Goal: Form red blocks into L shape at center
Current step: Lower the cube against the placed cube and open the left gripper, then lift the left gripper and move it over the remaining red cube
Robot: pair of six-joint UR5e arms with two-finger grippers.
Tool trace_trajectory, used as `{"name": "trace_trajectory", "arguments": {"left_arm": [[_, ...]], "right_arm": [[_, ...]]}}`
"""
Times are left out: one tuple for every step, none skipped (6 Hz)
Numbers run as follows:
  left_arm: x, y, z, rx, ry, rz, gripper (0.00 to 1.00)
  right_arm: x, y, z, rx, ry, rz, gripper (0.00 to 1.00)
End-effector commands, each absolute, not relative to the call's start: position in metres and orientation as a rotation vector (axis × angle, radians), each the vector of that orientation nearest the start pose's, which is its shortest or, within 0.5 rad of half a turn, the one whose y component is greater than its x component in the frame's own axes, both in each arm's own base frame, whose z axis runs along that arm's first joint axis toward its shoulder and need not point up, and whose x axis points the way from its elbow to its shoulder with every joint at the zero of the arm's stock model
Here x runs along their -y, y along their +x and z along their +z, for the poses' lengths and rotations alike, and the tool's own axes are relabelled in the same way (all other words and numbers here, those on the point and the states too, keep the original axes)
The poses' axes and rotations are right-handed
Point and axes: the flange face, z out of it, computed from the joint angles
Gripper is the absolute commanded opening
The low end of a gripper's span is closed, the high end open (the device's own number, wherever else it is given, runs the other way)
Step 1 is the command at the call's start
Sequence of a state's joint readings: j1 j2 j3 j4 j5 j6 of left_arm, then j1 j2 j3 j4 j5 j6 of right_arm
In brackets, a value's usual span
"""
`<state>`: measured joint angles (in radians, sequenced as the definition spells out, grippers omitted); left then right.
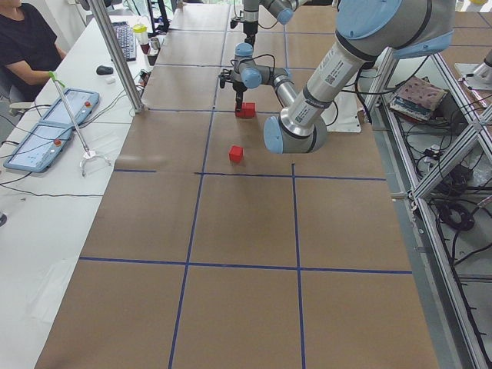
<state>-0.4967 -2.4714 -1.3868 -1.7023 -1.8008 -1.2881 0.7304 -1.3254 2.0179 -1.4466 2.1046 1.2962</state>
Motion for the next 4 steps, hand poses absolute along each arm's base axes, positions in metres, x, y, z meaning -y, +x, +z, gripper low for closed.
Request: {"name": "trace_trajectory", "arguments": {"left_arm": [[0.476,0.538,0.175,-0.916,0.183,-0.132,0.98],[0.47,0.49,0.217,-0.882,0.277,0.009,0.98],[0.474,0.442,0.274,-0.808,0.325,0.098,0.98],[0.482,0.409,0.325,-0.768,0.295,0.161,0.99]], "right_arm": [[0.418,-0.342,0.311,0.941,-0.059,0.205,1.0],[0.415,-0.339,0.316,0.934,-0.061,0.208,1.0],[0.413,-0.337,0.318,0.931,-0.063,0.209,1.0],[0.413,-0.337,0.318,0.931,-0.064,0.207,1.0]]}}
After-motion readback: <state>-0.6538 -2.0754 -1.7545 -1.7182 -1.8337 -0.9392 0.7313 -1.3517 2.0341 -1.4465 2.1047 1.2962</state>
